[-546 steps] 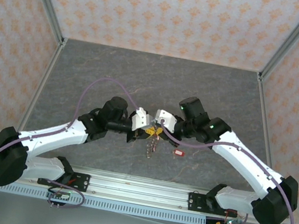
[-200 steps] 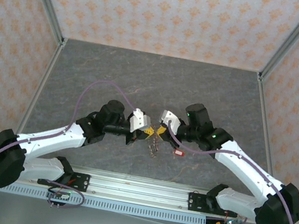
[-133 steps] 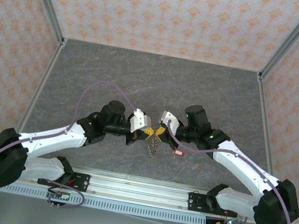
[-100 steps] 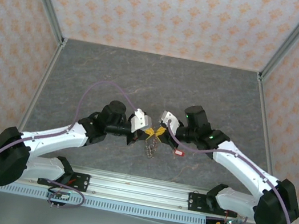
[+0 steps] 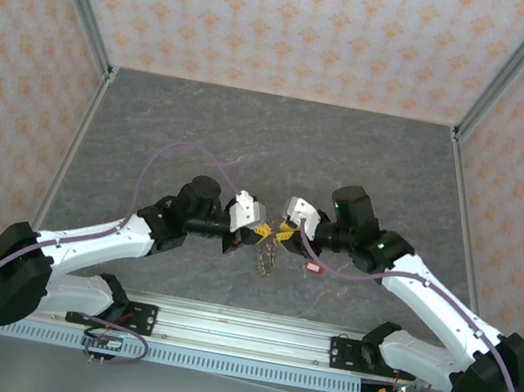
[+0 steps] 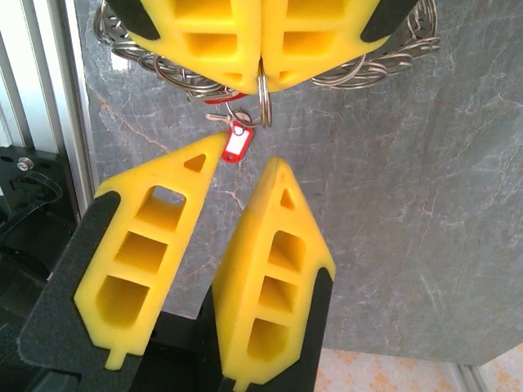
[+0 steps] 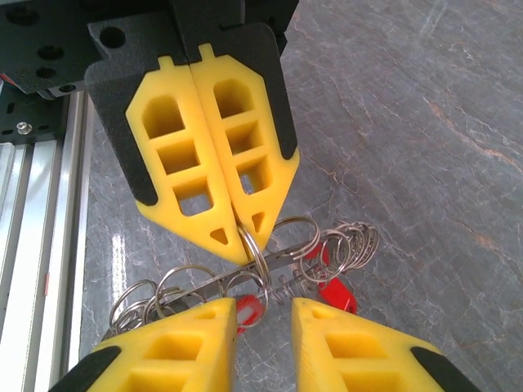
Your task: Put the keys on the keyring
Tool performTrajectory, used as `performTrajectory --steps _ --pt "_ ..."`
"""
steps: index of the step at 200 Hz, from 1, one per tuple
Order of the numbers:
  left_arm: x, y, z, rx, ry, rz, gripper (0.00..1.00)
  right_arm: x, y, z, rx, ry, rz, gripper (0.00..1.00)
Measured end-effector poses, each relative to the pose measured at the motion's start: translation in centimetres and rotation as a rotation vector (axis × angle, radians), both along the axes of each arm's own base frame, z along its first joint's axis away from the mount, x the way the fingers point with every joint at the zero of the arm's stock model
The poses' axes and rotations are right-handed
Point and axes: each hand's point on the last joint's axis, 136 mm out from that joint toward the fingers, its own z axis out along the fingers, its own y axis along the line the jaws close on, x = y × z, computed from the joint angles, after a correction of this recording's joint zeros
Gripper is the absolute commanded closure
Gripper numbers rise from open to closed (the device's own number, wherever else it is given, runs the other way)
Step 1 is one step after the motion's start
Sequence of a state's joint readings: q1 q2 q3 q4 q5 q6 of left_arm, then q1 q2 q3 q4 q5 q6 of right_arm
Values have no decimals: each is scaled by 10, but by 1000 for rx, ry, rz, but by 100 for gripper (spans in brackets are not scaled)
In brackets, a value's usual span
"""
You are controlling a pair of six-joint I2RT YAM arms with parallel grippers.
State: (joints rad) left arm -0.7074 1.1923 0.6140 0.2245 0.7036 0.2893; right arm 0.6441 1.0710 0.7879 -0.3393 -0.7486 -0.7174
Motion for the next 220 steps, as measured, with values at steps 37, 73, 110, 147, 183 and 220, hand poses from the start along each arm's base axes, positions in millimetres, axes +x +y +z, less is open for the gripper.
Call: performTrajectory --steps 37,73,110,147,183,220 --pt "-1 0 0 -1 1 -3 100 0 4 -1 3 14 16 78" --pt "-1 -1 0 -3 2 -7 100 1 7 -7 -1 39 28 82" --pt "-3 -1 1 -6 5 -15 100 4 11 -3 19 20 34 89" --pt "-3 0 -1 1 11 -12 100 3 12 -6 16 35 41 96" --pt "-3 0 -3 8 14 -13 91 1 11 -5 -4 53 49 99" --pt "-1 0 1 25 -10 -18 86 3 9 5 -38 63 45 100"
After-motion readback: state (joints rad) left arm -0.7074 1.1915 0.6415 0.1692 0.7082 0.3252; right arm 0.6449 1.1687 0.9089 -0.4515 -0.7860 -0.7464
